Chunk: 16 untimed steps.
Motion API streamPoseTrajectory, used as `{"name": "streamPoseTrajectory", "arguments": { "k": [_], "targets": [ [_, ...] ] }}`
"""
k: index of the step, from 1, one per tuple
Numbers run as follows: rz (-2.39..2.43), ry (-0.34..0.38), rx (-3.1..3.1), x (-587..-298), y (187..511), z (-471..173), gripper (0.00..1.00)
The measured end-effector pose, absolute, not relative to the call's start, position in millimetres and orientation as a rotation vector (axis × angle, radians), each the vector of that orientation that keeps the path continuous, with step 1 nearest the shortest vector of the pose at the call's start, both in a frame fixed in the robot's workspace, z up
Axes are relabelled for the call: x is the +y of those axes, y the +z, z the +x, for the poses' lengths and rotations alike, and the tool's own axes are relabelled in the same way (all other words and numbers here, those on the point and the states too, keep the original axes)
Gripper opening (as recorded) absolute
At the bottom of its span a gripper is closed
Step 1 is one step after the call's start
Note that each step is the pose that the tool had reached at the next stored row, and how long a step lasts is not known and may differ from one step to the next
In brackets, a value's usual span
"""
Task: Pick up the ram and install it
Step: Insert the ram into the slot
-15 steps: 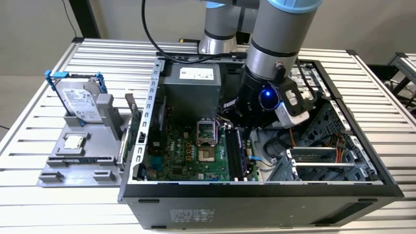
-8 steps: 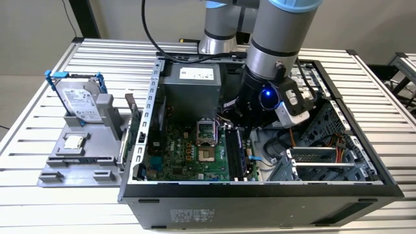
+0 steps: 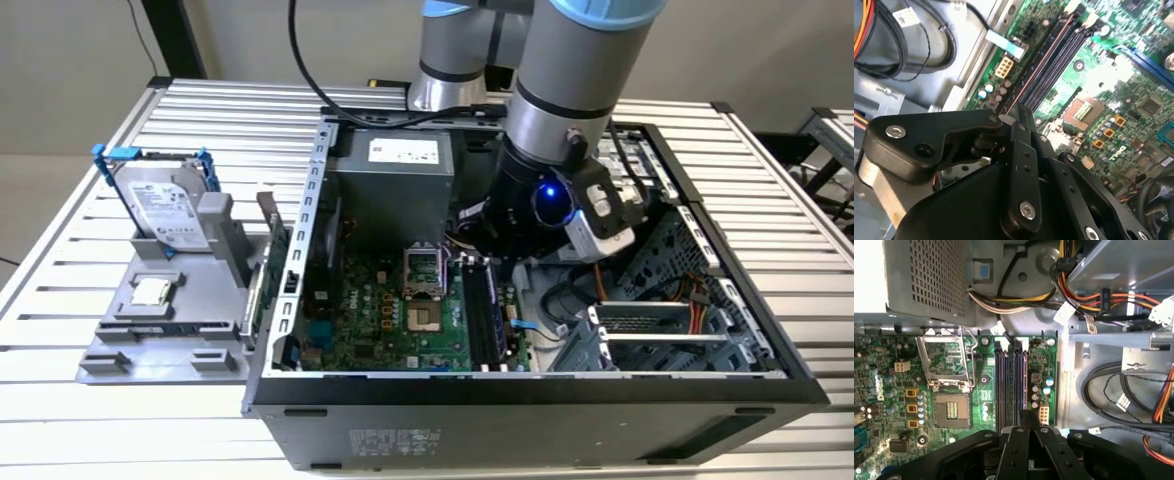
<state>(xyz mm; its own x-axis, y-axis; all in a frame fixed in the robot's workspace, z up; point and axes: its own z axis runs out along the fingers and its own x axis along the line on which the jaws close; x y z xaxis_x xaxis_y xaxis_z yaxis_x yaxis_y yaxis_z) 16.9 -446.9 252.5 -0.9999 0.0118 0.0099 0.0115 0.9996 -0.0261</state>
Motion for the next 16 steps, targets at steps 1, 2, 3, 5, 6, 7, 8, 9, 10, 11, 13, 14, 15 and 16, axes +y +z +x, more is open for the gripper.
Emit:
{"name": "streamPoseTrajectory", "arguments": {
  "k": [1, 2, 3, 5, 6, 7, 8, 9, 10, 11, 13, 14, 15, 16],
  "targets": [
    [-0.008, 0.04, -3.131, -446.8, 252.5, 16.9, 0.0],
    [0.019, 0.041, -3.132, -446.9, 252.5, 17.0, 0.0],
    [0.046, 0.04, -3.132, -446.9, 252.5, 17.0, 0.0],
    [0.101, 0.041, -3.131, -446.9, 252.5, 16.9, 0.0],
    [0.125, 0.041, -3.13, -446.9, 252.4, 17.0, 0.0],
    [0.148, 0.041, -3.129, -446.9, 252.4, 16.9, 0.0],
    [0.171, 0.041, -3.128, -446.9, 252.4, 17.0, 0.0],
    [0.192, 0.041, -3.127, -446.9, 252.4, 17.0, 0.0],
    [0.215, 0.041, -3.126, -446.9, 252.4, 16.9, 0.0],
    [0.236, 0.041, -3.125, -446.9, 252.5, 16.9, 0.0],
    [0.286, 0.041, -3.121, -446.9, 252.4, 16.9, 0.0],
    [0.309, 0.042, -3.119, -446.9, 252.4, 17.0, 0.0],
    [0.333, 0.042, -3.117, -446.9, 252.4, 17.0, 0.0],
    [0.359, 0.042, -3.114, -446.9, 252.4, 16.9, 0.0]
  ]
}}
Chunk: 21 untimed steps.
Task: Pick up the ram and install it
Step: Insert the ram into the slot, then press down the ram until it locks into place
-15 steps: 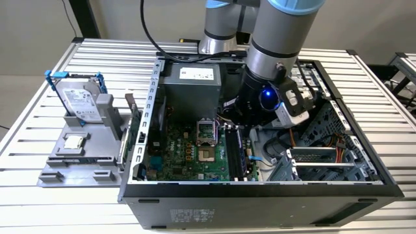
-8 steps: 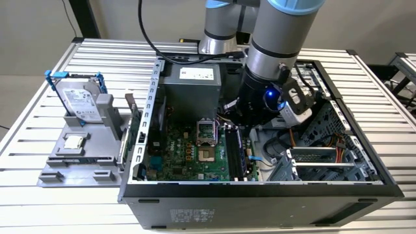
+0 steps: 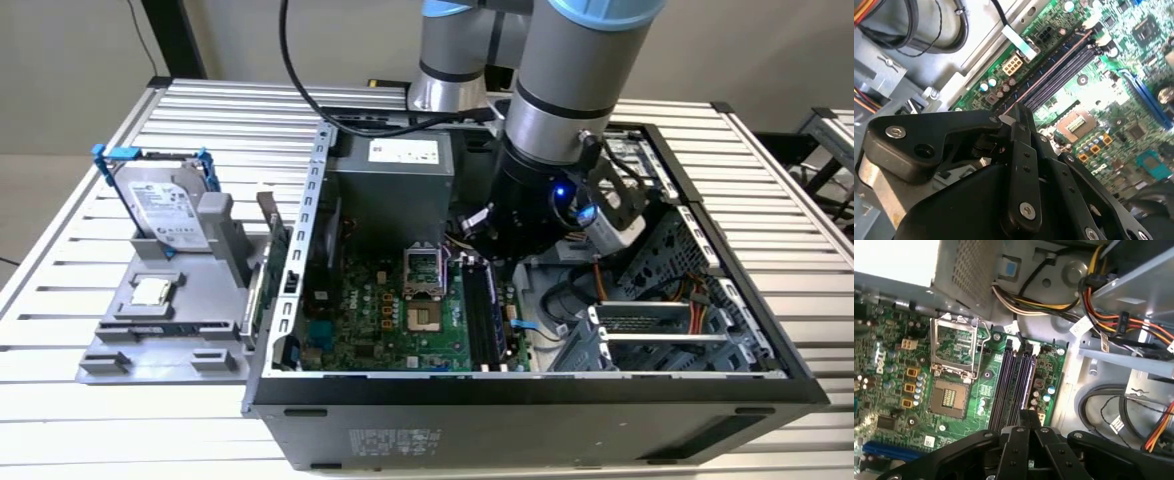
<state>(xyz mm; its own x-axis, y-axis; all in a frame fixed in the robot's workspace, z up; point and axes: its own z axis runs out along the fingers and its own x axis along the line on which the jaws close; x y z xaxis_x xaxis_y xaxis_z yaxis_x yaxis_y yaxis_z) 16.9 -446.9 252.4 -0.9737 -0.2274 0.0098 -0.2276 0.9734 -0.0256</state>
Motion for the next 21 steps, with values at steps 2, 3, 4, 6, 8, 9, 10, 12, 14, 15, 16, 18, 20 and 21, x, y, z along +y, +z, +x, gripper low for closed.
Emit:
{"name": "streamPoseTrajectory", "arguments": {
  "k": [2, 3, 4, 6, 8, 9, 10, 12, 14, 15, 16, 18, 20, 21],
  "targets": [
    [0.406, 0.042, -3.108, -446.9, 252.5, 16.9, 0.0],
    [0.429, 0.042, -3.106, -446.9, 252.5, 16.9, 0.0],
    [0.451, 0.042, -3.103, -446.9, 252.4, 17.0, 0.0],
    [0.494, 0.042, -3.097, -446.9, 252.4, 16.9, 0.0],
    [0.534, 0.042, -3.09, -446.9, 252.4, 16.9, 0.0],
    [0.555, 0.042, -3.087, -446.9, 252.4, 17.0, 0.0],
    [0.574, 0.042, -3.083, -446.9, 252.4, 17.0, 0.0],
    [0.609, 0.043, -3.077, -446.9, 252.5, 16.9, 0.0],
    [0.644, 0.043, -3.07, -446.8, 252.4, 16.9, 0.0],
    [0.662, 0.043, -3.066, -446.9, 252.4, 17.0, 0.0],
    [0.682, 0.043, -3.062, -446.8, 252.4, 17.0, 0.0],
    [0.715, 0.043, -3.055, -446.8, 252.4, 17.0, 0.0],
    [0.759, 0.043, -3.045, -446.9, 252.5, 16.9, 0.0],
    [0.782, 0.043, -3.039, -446.9, 252.5, 17.0, 0.0]
  ]
}}
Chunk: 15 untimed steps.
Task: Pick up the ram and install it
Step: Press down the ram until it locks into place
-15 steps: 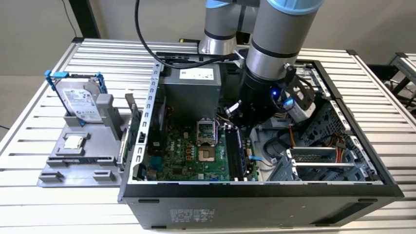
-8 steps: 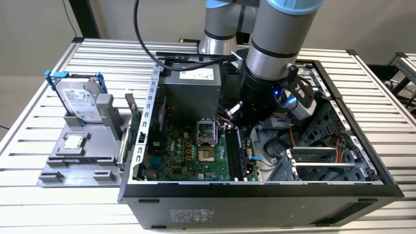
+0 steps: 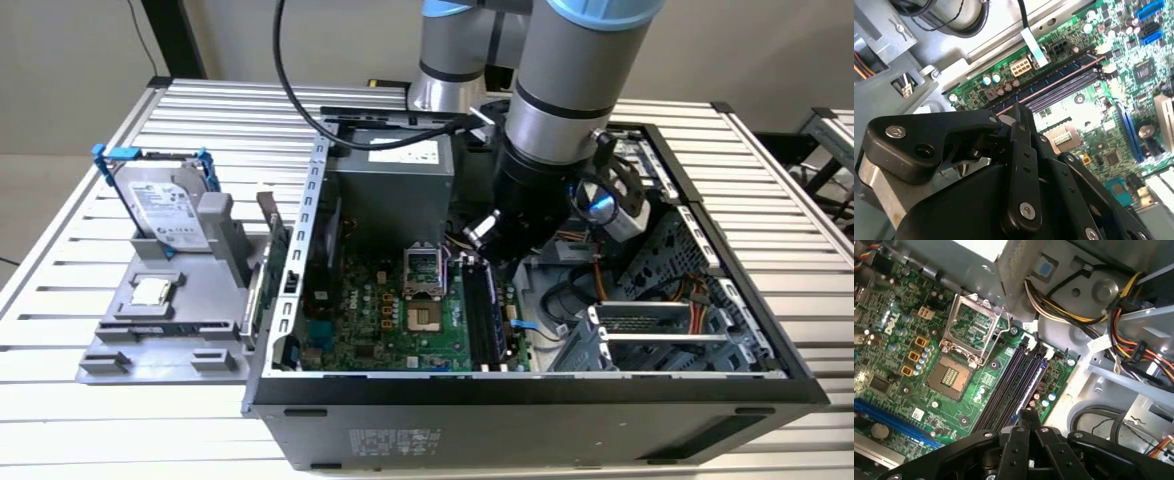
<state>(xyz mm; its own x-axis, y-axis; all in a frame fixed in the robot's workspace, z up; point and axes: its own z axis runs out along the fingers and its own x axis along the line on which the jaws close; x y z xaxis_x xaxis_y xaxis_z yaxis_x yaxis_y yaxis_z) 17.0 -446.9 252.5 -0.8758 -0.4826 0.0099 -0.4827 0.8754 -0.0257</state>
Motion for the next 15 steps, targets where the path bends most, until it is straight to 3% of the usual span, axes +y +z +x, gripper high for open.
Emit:
{"name": "streamPoseTrajectory", "arguments": {
  "k": [15],
  "targets": [
    [1.104, 0.04, -2.941, -446.9, 252.4, 16.9, 0.0]
  ]
}}
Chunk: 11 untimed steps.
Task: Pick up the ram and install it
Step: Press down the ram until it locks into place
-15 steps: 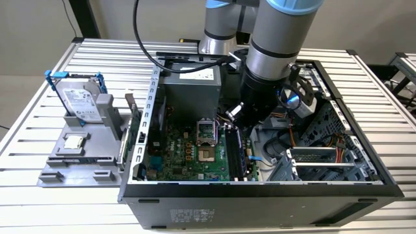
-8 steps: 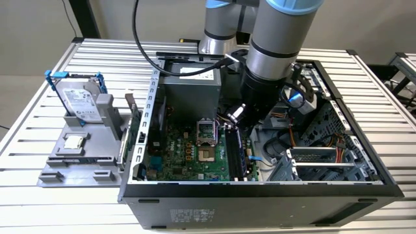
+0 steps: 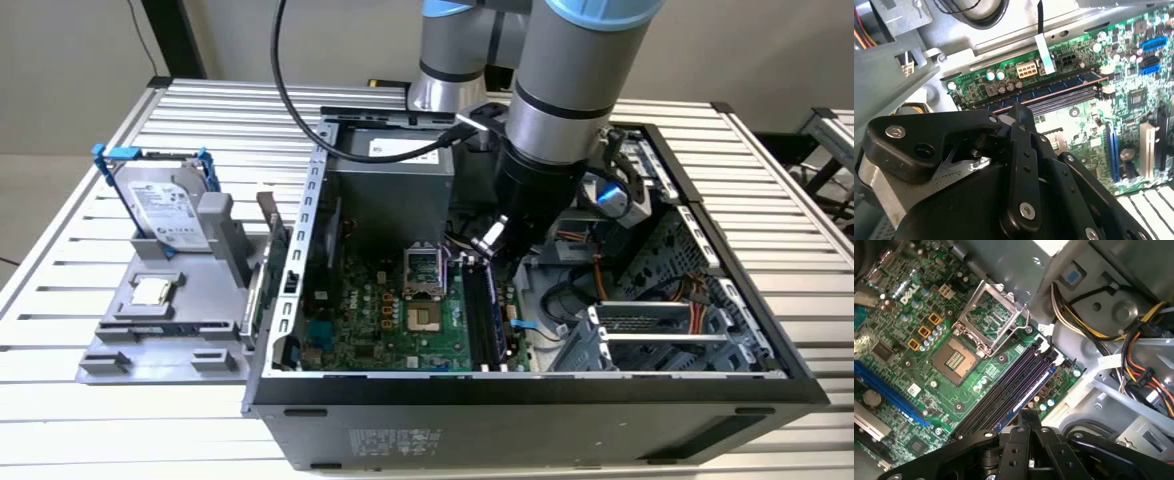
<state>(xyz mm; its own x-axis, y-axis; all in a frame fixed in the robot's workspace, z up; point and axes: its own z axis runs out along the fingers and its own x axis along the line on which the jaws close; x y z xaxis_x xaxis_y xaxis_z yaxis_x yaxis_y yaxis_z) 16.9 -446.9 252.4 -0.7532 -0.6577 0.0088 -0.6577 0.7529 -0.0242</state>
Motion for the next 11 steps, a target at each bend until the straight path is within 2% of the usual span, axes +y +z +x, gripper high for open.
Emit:
{"name": "streamPoseTrajectory", "arguments": {
  "k": [11],
  "targets": [
    [-1.353, -0.04, 2.834, -446.9, 252.3, 16.5, 0.0]
  ]
}}
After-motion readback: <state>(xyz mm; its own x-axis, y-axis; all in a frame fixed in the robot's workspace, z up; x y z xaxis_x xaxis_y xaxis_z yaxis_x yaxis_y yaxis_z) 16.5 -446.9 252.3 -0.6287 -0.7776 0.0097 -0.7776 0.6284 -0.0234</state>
